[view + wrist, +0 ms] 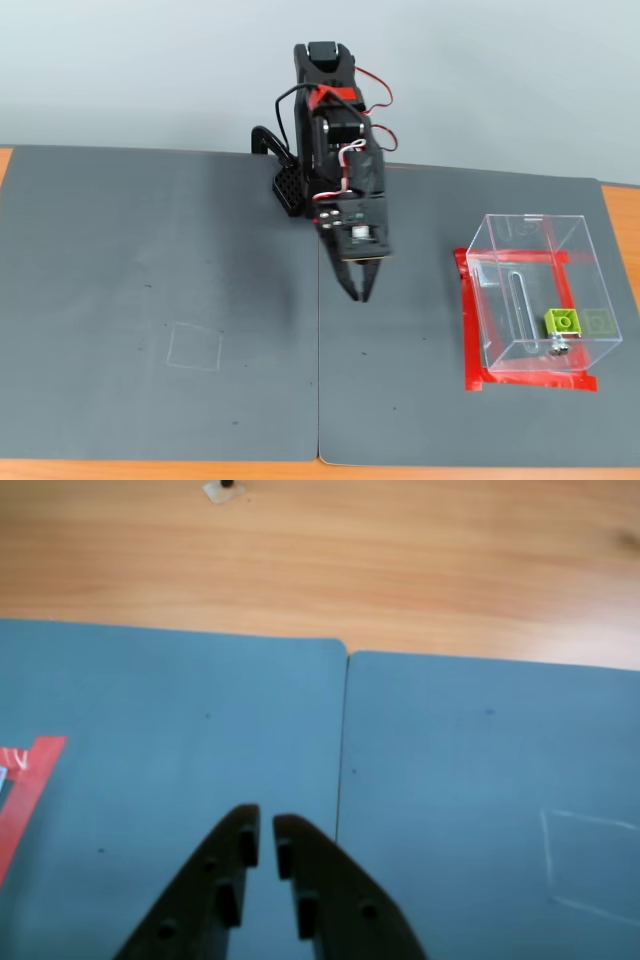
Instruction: Pick the green lego block and place it into the transparent box
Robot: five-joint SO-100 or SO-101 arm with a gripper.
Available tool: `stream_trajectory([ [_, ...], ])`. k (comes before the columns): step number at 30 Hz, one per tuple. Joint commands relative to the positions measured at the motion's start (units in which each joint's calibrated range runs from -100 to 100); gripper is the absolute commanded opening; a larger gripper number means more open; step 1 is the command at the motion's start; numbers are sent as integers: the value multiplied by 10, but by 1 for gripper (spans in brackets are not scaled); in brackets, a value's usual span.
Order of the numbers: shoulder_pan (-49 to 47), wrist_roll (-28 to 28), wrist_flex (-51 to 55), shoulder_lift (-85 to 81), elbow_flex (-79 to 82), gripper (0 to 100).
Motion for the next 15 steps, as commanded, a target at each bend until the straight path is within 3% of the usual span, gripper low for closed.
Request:
stream_trajectory([
  [1,18,2,-8,-87,75,2],
  [15,20,3,0,-309,279,2],
])
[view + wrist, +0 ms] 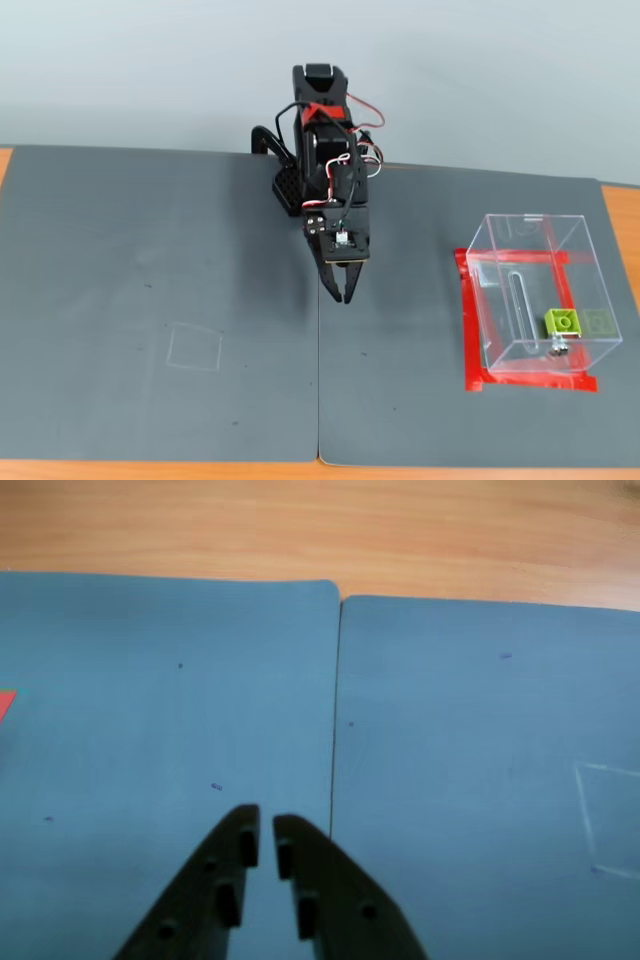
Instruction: Pick the green lego block and place it into the transparent box
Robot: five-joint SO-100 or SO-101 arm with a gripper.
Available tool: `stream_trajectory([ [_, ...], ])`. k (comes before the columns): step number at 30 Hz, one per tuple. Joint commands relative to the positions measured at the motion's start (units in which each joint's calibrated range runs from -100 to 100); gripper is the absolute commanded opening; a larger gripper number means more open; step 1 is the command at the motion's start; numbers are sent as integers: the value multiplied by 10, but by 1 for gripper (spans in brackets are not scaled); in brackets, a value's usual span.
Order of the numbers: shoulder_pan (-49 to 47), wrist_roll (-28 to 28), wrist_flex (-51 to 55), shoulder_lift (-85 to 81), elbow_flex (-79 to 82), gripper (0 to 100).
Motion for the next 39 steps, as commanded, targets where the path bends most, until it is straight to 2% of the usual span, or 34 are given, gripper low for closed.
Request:
stream_trajectory([
  [1,13,0,-1,-43,18,2],
  [10,22,1,12,-75,81,2],
  [19,23,25,113,-76,81,2],
  [39,37,12,112,-74,80,2],
])
